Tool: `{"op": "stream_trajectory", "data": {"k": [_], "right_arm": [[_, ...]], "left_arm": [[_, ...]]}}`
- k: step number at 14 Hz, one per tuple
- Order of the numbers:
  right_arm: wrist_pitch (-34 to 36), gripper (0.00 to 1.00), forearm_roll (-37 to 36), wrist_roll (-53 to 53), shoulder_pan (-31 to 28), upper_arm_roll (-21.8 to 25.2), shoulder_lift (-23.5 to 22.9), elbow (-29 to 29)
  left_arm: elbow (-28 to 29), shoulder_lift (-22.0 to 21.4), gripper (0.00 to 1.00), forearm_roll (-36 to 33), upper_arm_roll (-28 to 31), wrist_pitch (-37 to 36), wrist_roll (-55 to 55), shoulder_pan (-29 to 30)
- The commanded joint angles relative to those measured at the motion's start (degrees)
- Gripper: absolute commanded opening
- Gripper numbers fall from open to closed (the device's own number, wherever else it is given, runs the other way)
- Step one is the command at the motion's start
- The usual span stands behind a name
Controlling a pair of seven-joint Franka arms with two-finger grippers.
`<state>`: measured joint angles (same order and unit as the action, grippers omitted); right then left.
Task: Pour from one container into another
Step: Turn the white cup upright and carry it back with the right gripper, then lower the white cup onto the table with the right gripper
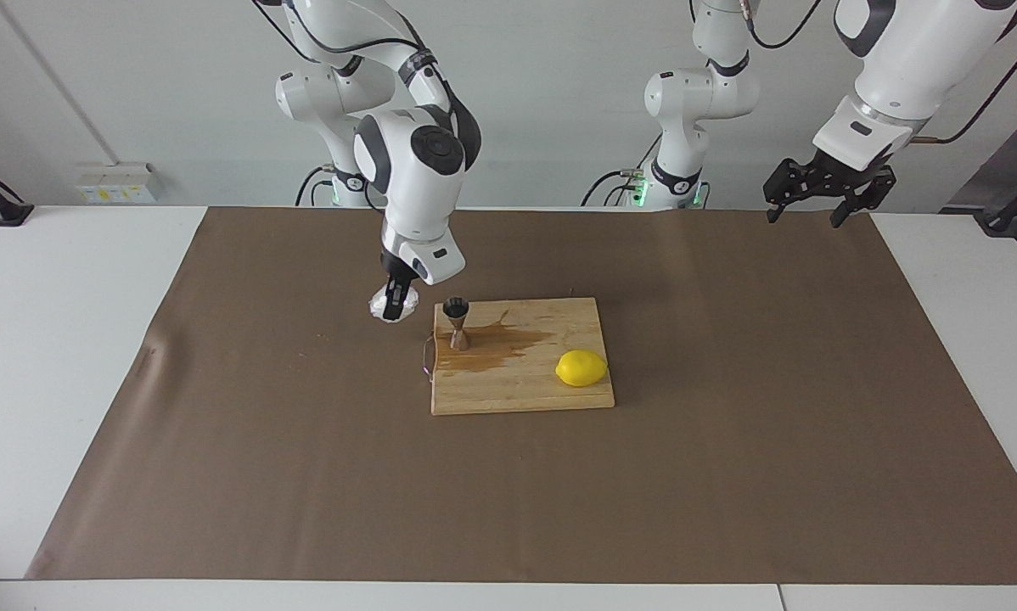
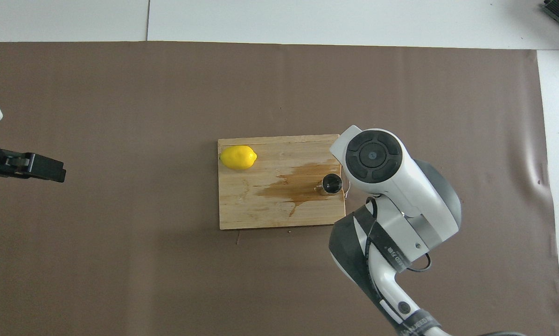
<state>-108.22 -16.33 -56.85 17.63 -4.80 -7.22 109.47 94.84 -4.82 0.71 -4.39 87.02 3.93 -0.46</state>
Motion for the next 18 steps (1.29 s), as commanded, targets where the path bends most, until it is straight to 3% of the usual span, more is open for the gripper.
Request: {"op": "stream_trajectory", "data": {"k": [1,4,9,15,18], "right_arm": [[-0.58,0.0,8.13,-7.45,-5.65,-0.56,1.16,1.09],[-1.45,0.0,14.81,-16.15,-12.07,-0.65,1.68,2.32],[-10.23,0.0,26.24,-35.04,-22.62,-0.56,3.88,11.18],[-18.15,0.0,35.82,-54.03,-29.31,-0.47,2.75,18.05],[-20.62,0.0,38.04,-57.4,-30.11,-0.47,2.74,20.34]], "left_arm": [[0.79,-1.07,1.0,-1.24,0.44,-0.54,0.47,-0.42],[0.79,-1.07,1.0,-1.24,0.44,-0.54,0.47,-0.42],[0.79,-1.07,1.0,-1.24,0.44,-0.54,0.47,-0.42],[0.79,-1.07,1.0,-1.24,0.44,-0.54,0.47,-0.42],[0.79,-1.07,1.0,-1.24,0.35,-0.54,0.47,-0.42]]}}
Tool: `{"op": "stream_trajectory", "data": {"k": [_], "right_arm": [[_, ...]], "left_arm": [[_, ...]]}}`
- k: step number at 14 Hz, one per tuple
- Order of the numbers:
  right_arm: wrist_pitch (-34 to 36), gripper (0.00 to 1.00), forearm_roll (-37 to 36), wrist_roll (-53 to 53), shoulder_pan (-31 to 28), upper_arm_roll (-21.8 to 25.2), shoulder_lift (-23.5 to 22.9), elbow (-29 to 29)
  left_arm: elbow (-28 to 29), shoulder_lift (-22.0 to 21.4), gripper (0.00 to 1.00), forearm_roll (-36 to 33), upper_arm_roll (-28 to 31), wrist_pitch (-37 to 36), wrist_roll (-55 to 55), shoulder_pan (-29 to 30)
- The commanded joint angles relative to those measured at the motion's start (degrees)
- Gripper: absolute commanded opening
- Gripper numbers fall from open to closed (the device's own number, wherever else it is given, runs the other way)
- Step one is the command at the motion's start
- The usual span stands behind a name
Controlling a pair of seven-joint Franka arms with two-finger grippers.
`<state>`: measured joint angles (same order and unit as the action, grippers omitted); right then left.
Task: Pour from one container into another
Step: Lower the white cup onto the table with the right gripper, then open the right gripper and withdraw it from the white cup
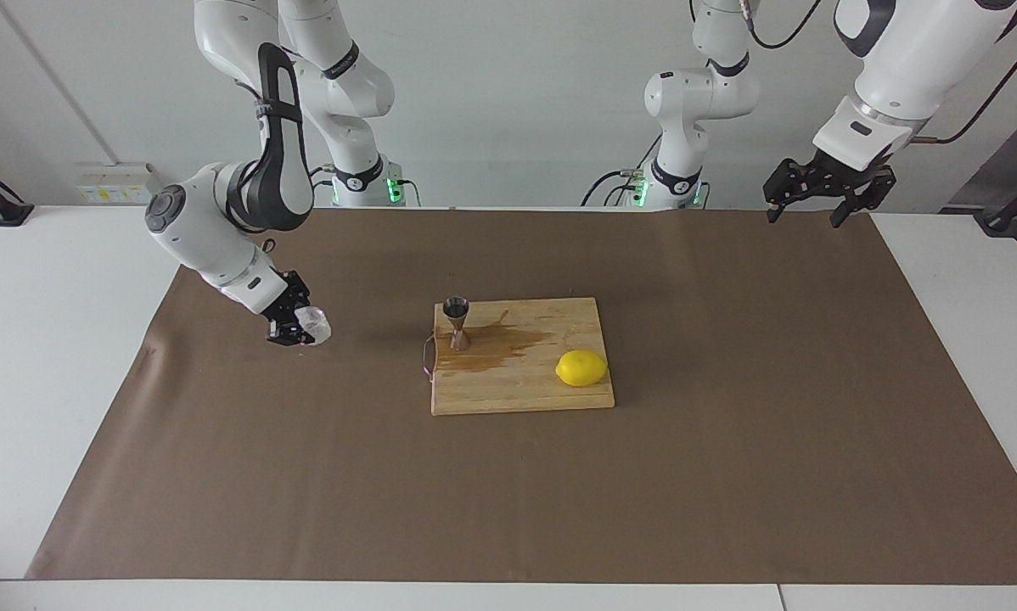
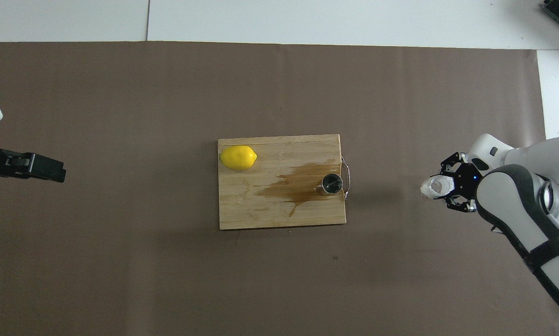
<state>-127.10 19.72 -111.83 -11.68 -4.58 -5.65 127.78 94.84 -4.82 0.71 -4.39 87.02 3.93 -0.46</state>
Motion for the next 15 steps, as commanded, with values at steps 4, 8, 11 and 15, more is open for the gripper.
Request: {"op": "stream_trajectory", "data": {"k": [4,8,11,15], "right_arm": [[-5.7,0.0,3.21,-4.8,-1.41,-0.69,1.25,5.71],[-5.88,1.0,3.65,-4.98,-1.5,-0.69,1.52,6.25],[-4.31,1.0,5.93,-4.63,-1.5,-0.69,2.04,5.99],[1.05,1.0,5.68,3.08,-0.62,-0.6,7.3,4.32]], "left_arm": [[0.79,-1.07,1.0,-1.24,0.35,-0.54,0.47,-0.42],[0.79,-1.07,1.0,-1.24,0.44,-0.54,0.47,-0.42],[0.79,-1.07,1.0,-1.24,0.44,-0.54,0.47,-0.42],[0.79,-1.07,1.0,-1.24,0.44,-0.54,0.47,-0.42]]}}
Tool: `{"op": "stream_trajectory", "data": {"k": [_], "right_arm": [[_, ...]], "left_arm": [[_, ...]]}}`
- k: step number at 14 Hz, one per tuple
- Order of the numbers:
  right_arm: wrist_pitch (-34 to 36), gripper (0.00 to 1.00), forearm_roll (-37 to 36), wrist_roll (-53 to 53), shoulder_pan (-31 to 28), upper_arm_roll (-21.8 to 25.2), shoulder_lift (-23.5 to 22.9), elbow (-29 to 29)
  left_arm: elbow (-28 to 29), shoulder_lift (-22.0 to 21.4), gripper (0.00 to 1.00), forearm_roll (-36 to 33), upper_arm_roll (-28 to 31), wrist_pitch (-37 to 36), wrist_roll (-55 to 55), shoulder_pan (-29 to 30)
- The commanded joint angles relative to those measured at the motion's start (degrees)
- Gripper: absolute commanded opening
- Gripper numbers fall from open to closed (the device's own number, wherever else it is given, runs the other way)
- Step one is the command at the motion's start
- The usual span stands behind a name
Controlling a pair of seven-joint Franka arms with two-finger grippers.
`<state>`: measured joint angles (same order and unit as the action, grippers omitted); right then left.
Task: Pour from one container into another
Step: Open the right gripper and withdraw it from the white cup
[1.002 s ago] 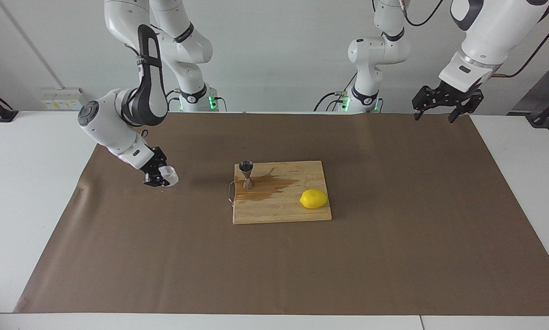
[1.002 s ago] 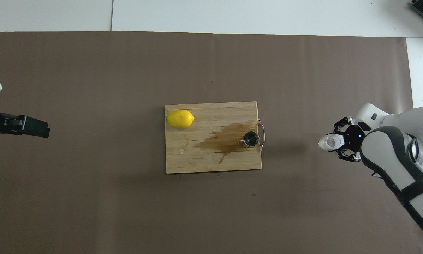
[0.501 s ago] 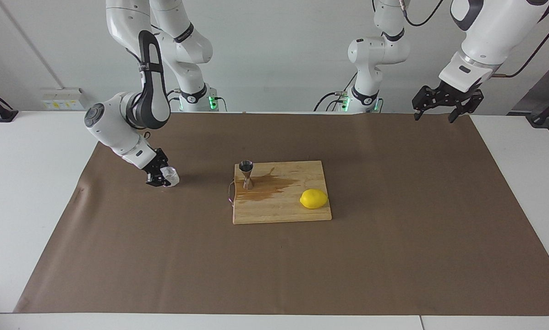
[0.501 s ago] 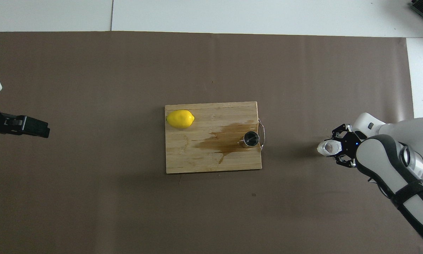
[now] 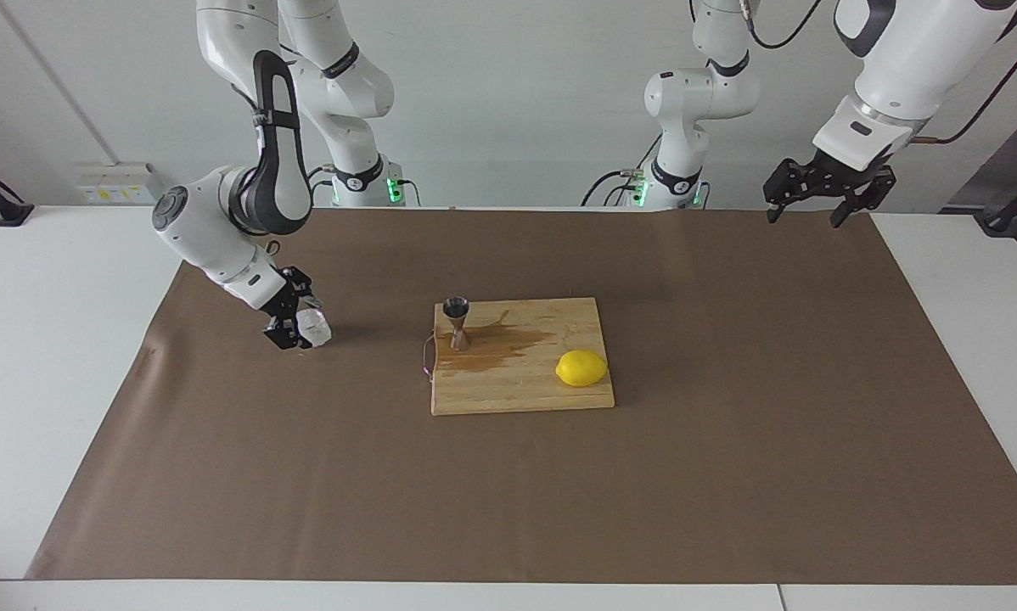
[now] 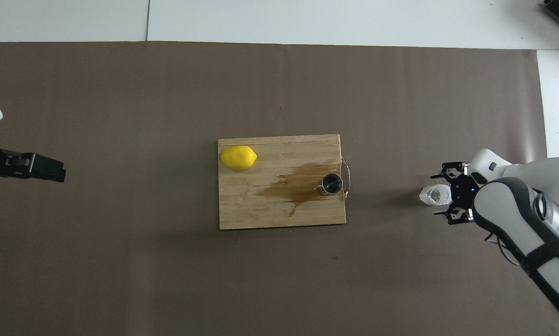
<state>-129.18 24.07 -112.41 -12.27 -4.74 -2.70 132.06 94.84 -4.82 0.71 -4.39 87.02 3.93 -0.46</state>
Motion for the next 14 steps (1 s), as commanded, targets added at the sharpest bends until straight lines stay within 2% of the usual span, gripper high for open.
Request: {"op": "stream_trajectory", "data": {"k": [1,2,5,7,10,12,14], "right_arm": [[5.06,1.0,0.63,6.82,0.05,-0.71,5.77,-1.18],[7.34,1.0,-0.42,10.24,0.14,-0.89,6.74,-2.67],[12.54,1.0,-9.9,21.76,3.21,-1.15,6.84,-11.97],[11.94,1.0,-10.19,27.47,6.02,-1.42,6.49,-17.08],[12.02,1.0,-10.45,42.66,7.52,-1.42,5.87,-22.18],[12.9,1.0,-14.99,47.35,9.96,-1.5,4.82,-25.96],[14.21,1.0,-15.99,59.26,10.69,-1.5,4.81,-28.34]], "left_arm": [[0.79,-1.07,1.0,-1.24,0.44,-0.54,0.47,-0.42],[0.79,-1.07,1.0,-1.24,0.44,-0.54,0.47,-0.42],[0.79,-1.07,1.0,-1.24,0.44,-0.54,0.47,-0.42],[0.79,-1.07,1.0,-1.24,0.44,-0.54,0.47,-0.42],[0.79,-1.07,1.0,-1.24,0.44,-0.54,0.47,-0.42],[0.79,-1.07,1.0,-1.24,0.35,-0.54,0.47,-0.42],[0.79,-1.07,1.0,-1.24,0.44,-0.54,0.47,-0.42]]}}
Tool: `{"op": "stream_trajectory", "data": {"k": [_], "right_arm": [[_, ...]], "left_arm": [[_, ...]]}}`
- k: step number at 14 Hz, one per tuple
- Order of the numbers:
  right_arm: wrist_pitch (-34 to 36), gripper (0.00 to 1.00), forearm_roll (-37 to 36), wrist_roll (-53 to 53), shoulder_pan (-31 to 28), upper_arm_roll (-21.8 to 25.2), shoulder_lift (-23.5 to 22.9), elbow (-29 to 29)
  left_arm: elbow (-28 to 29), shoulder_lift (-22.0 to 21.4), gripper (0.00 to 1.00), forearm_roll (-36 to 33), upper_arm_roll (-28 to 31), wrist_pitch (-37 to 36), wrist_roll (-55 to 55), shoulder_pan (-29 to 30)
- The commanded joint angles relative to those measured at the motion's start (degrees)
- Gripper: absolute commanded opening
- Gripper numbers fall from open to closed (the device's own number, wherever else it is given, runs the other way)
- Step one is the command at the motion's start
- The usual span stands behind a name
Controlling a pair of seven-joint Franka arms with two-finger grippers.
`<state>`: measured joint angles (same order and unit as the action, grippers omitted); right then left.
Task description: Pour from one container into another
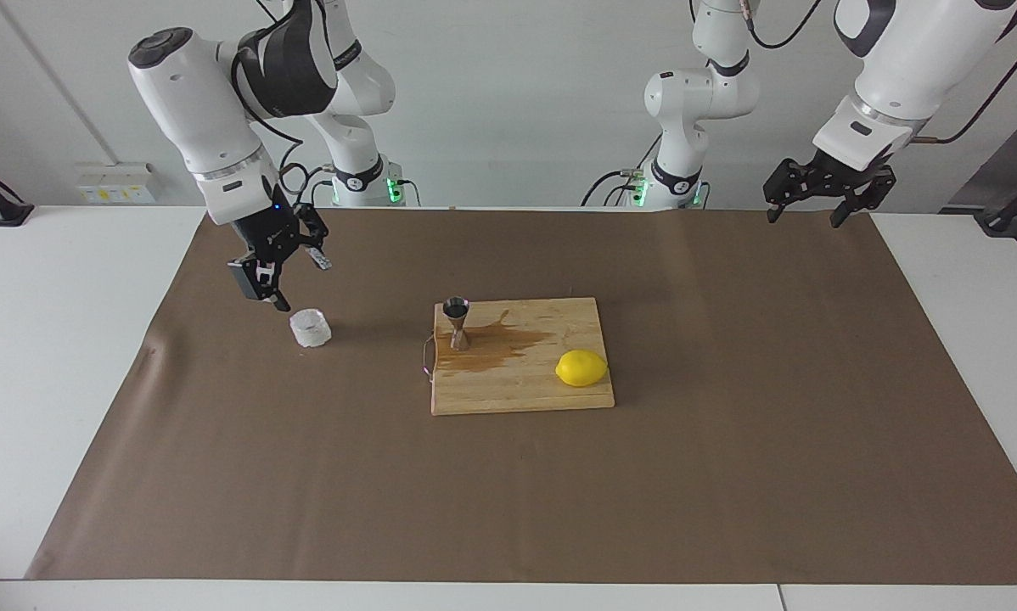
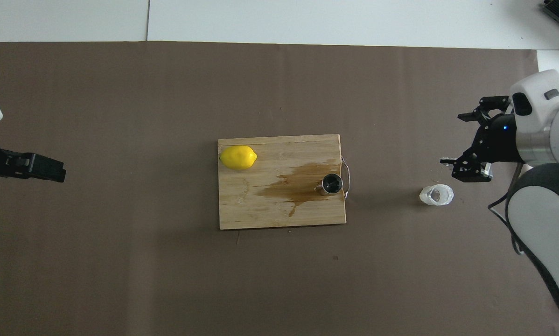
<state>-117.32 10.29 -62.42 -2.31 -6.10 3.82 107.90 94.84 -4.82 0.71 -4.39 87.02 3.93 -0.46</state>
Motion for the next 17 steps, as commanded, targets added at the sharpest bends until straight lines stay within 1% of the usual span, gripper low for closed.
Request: {"op": "stream_trajectory", "data": {"k": [1,3,5,7,9,11,13,15,17], "right_arm": [[3.32,1.0,-2.64,14.82,0.81,-0.22,-1.71,-5.32],[3.94,1.0,-3.96,25.45,2.13,-0.14,-1.71,-6.99],[4.64,1.0,-5.72,35.47,2.22,-0.14,-1.36,-7.43],[8.32,1.0,-5.99,45.93,2.22,-0.14,-1.62,-9.88],[12.79,1.0,-7.38,53.77,2.05,-0.14,-2.06,-13.83],[17.63,1.0,-9.5,60.28,2.13,-0.14,-3.64,-17.44],[20.45,1.0,-9.59,66.52,2.13,-0.05,-3.64,-18.07],[22.48,1.0,-10.29,68.83,1.44,-0.05,-3.64,-18.42],[22.75,1.0,-10.82,69.1,1.17,0.04,-3.64,-17.99]], "left_arm": [[0.79,-1.07,1.0,-1.24,0.44,-0.54,0.47,-0.42],[0.79,-1.07,1.0,-1.24,0.44,-0.54,0.47,-0.42],[0.79,-1.07,1.0,-1.24,0.44,-0.54,0.47,-0.42],[0.79,-1.07,1.0,-1.24,0.35,-0.54,0.47,-0.42],[0.79,-1.07,1.0,-1.24,0.44,-0.54,0.47,-0.42],[0.79,-1.07,1.0,-1.24,0.44,-0.54,0.47,-0.42],[0.79,-1.07,1.0,-1.24,0.44,-0.54,0.47,-0.42],[0.79,-1.07,1.0,-1.24,0.35,-0.54,0.47,-0.42],[0.79,-1.07,1.0,-1.24,0.44,-0.54,0.47,-0.42]]}}
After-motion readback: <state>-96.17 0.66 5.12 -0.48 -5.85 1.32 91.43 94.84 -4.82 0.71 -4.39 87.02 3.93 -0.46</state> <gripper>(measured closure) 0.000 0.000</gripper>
